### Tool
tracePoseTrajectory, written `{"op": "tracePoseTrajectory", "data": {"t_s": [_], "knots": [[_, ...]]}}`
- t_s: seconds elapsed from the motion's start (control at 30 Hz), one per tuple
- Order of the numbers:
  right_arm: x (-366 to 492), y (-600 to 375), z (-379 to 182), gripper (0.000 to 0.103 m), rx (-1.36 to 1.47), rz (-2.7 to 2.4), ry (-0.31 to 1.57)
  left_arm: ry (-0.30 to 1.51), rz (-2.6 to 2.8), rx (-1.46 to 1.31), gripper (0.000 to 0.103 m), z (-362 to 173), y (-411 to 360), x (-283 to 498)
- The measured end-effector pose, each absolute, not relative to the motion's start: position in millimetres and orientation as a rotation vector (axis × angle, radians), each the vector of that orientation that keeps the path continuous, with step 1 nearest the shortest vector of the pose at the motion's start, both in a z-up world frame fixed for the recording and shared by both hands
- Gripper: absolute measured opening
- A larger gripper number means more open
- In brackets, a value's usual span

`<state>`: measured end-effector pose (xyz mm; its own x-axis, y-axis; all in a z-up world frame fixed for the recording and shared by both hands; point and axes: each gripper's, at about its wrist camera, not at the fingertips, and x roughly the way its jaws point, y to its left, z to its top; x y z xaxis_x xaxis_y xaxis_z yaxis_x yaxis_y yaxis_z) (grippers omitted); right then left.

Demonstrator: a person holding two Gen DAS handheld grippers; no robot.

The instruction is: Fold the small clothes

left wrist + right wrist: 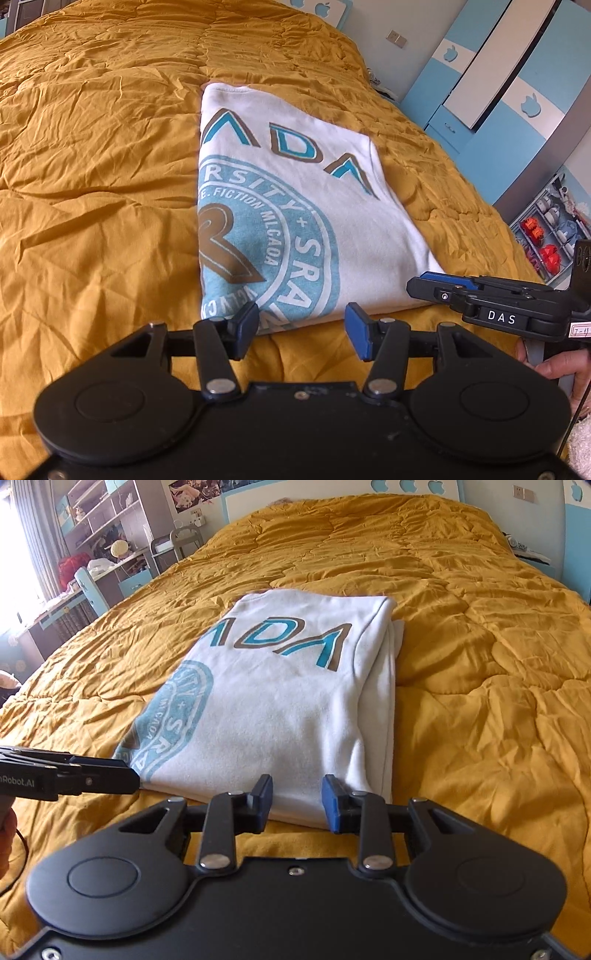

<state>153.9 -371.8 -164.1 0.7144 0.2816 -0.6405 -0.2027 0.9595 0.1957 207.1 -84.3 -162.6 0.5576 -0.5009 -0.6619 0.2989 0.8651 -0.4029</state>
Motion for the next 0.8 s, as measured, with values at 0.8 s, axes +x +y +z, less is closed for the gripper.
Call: {"op": "tracePoseTrajectory", "data": {"t_s": [0.8], "knots": [[267,-481,-214,0.061,0.894,0.487,0.746,0.964,-0.609,-0.737,0.055,-216,-13,369]]}}
